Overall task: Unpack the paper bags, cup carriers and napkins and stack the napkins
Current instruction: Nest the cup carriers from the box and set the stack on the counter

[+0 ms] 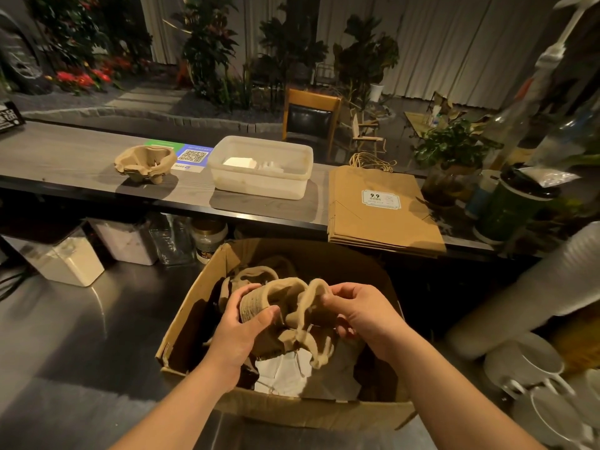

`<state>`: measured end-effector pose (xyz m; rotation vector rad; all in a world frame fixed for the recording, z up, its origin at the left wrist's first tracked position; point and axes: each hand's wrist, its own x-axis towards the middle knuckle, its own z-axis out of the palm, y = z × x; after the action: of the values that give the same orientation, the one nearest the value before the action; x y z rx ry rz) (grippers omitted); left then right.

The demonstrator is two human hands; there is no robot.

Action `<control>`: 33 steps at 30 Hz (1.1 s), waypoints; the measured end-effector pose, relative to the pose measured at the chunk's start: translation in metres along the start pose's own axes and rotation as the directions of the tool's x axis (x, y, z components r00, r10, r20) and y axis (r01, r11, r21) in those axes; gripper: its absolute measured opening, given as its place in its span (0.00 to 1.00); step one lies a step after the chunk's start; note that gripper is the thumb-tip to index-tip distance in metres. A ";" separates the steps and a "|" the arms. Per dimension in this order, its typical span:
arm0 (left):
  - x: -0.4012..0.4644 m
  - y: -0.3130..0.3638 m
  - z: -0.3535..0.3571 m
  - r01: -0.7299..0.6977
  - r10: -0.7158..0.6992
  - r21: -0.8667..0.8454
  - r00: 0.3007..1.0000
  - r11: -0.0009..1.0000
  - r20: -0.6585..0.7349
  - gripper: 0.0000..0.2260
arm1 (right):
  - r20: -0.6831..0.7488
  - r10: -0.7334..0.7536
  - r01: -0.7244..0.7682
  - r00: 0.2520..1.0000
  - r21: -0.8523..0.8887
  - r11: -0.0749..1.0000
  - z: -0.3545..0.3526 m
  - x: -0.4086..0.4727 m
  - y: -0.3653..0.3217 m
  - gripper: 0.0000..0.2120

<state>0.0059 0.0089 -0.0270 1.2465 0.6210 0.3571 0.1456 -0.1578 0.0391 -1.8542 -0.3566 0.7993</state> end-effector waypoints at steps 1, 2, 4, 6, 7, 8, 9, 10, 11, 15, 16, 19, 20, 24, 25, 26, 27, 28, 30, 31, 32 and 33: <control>-0.001 0.001 0.001 0.002 -0.002 -0.003 1.000 1.000 0.011 0.28 | -0.043 -0.018 0.015 0.999 -0.073 0.997 0.001 0.001 0.000 0.06; -0.001 0.001 0.001 0.007 -0.007 -0.015 1.000 1.000 0.020 0.28 | -0.075 -0.040 0.030 0.996 -0.124 0.992 0.002 0.001 -0.001 0.06; -0.003 0.003 0.001 0.021 -0.019 -0.050 0.999 0.999 0.037 0.31 | -0.114 -0.065 0.043 0.991 -0.186 0.982 0.003 0.003 0.000 0.07; -0.003 0.004 0.001 0.030 -0.027 -0.059 0.999 0.998 0.040 0.37 | -0.124 -0.070 0.045 0.990 -0.196 0.979 0.006 0.004 0.000 0.07; -0.003 0.004 0.001 0.027 -0.026 -0.054 0.999 0.998 0.036 0.41 | -0.131 -0.087 0.057 0.988 -0.212 0.976 0.008 0.004 0.000 0.07; -0.003 0.004 0.001 0.016 -0.015 -0.048 0.999 0.999 0.031 0.44 | -0.137 -0.115 0.080 0.984 -0.236 0.969 0.008 0.004 0.000 0.07; -0.002 0.003 0.001 0.006 -0.005 -0.040 1.000 0.999 0.028 0.47 | -0.138 -0.149 0.110 0.979 -0.257 0.960 0.009 0.005 0.000 0.06; -0.001 0.002 0.000 0.007 -0.006 -0.034 1.000 0.999 0.026 0.46 | -0.132 -0.182 0.141 0.975 -0.271 0.952 0.010 0.005 0.000 0.06; -0.001 0.001 0.000 0.011 -0.010 -0.032 0.999 0.999 0.033 0.42 | -0.120 -0.211 0.172 0.970 -0.276 0.946 0.010 0.006 0.000 0.06; 0.001 -0.003 0.000 0.038 -0.038 -0.003 0.997 0.999 0.072 0.22 | -0.039 -0.303 0.276 0.952 -0.314 0.908 0.013 0.009 -0.005 0.07; 0.001 -0.002 0.000 0.051 -0.052 0.008 0.995 0.999 0.082 0.20 | -0.011 -0.328 0.304 0.945 -0.347 0.887 0.013 0.010 -0.006 0.08; -0.002 0.003 0.003 0.092 -0.089 -0.021 0.989 0.996 0.117 0.21 | 0.100 -0.386 0.387 0.917 -0.449 0.805 0.018 0.010 -0.010 0.09; -0.002 0.003 0.003 0.101 -0.098 -0.021 0.988 0.995 0.119 0.21 | 0.122 -0.397 0.405 0.910 -0.471 0.784 0.020 0.011 -0.010 0.09; 0.000 0.002 -0.001 0.115 -0.109 -0.037 0.986 0.993 0.124 0.25 | 0.095 -0.410 0.408 0.907 -0.433 0.803 0.035 0.013 -0.006 0.12; 0.000 0.001 -0.002 0.112 -0.107 -0.036 0.986 0.993 0.130 0.27 | 0.077 -0.409 0.404 0.909 -0.403 0.821 0.039 0.014 -0.004 0.12; 0.000 0.001 -0.003 0.105 -0.100 -0.032 0.985 0.994 0.141 0.29 | 0.063 -0.410 0.402 0.910 -0.378 0.834 0.042 0.014 -0.001 0.13; 0.000 0.000 -0.005 0.093 -0.087 -0.030 0.984 0.995 0.155 0.32 | 0.056 -0.411 0.402 0.910 -0.369 0.838 0.046 0.013 0.002 0.13; 0.001 -0.002 -0.006 0.083 -0.076 -0.031 0.983 0.996 0.165 0.34 | 0.054 -0.412 0.400 0.910 -0.379 0.835 0.049 0.014 0.004 0.14; 0.002 -0.003 -0.008 0.065 -0.060 -0.023 0.982 0.998 0.182 0.38 | 0.044 -0.417 0.397 0.908 -0.405 0.823 0.056 0.015 0.011 0.16; 0.002 -0.003 -0.008 0.061 -0.057 -0.013 0.980 0.998 0.188 0.39 | 0.035 -0.421 0.397 0.906 -0.410 0.821 0.059 0.015 0.015 0.17; 0.001 -0.001 -0.008 0.061 -0.059 -0.003 0.979 0.998 0.193 0.39 | 0.024 -0.425 0.397 0.905 -0.409 0.822 0.062 0.017 0.018 0.17; 0.000 0.000 -0.008 0.068 -0.067 0.000 0.979 0.998 0.192 0.37 | 0.015 -0.426 0.395 0.905 -0.405 0.824 0.065 0.018 0.020 0.18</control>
<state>0.0012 0.0148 -0.0284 1.2335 0.4942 0.1794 0.1123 -0.1102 -0.0013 -2.0707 -0.8951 0.3688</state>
